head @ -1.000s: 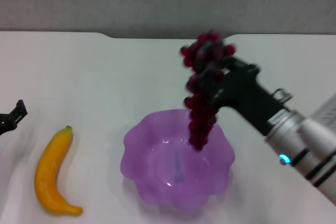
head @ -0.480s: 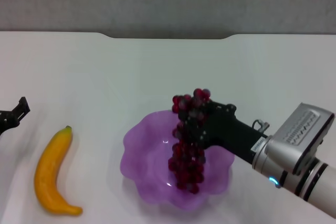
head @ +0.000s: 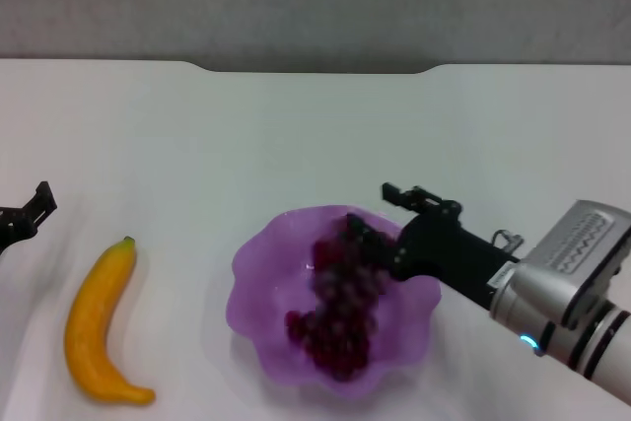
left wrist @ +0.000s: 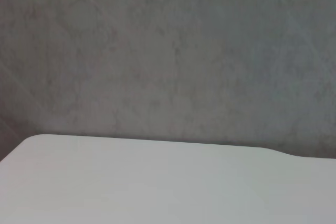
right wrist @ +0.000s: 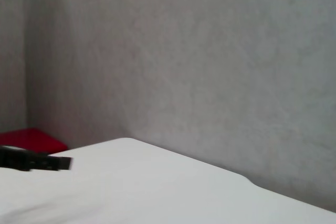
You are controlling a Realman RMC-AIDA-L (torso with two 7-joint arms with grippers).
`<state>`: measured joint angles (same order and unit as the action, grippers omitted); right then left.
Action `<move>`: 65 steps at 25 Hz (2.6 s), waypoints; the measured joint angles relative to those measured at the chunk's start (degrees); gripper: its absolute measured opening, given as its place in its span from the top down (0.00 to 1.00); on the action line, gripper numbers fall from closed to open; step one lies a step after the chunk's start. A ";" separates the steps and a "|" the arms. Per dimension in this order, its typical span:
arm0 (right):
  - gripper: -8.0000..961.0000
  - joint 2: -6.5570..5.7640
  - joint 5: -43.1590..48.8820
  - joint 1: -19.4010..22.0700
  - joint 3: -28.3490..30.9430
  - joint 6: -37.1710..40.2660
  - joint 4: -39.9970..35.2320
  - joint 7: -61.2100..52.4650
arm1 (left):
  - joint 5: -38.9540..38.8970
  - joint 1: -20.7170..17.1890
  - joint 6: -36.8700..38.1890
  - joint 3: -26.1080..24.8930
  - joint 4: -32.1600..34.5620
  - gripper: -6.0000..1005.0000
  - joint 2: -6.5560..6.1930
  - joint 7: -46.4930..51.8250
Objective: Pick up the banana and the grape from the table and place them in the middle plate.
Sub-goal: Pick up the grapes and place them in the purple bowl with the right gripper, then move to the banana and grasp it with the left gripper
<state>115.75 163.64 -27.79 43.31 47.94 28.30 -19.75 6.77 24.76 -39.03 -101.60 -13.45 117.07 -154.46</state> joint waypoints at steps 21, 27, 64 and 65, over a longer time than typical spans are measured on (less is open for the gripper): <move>0.24 -0.06 -32.61 2.37 0.99 2.52 -14.93 14.29 | -0.70 0.14 -0.32 2.80 -0.29 0.12 0.19 1.93; 0.24 -0.04 -32.61 3.18 0.32 1.00 -14.61 14.50 | 2.08 -3.06 4.93 11.50 -13.17 0.13 -1.28 13.12; 0.24 0.00 -32.29 2.72 -1.85 -2.09 -12.39 14.70 | -14.47 8.49 113.81 24.73 -58.93 0.15 -2.43 -8.53; 0.24 0.00 -32.29 2.73 -1.85 -2.09 -12.39 14.71 | -15.10 9.18 113.55 24.77 -57.62 0.15 -2.64 -8.53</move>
<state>115.75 131.36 -25.06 41.46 45.85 15.91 -5.04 -8.33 33.94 74.52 -76.83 -71.07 114.43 -163.00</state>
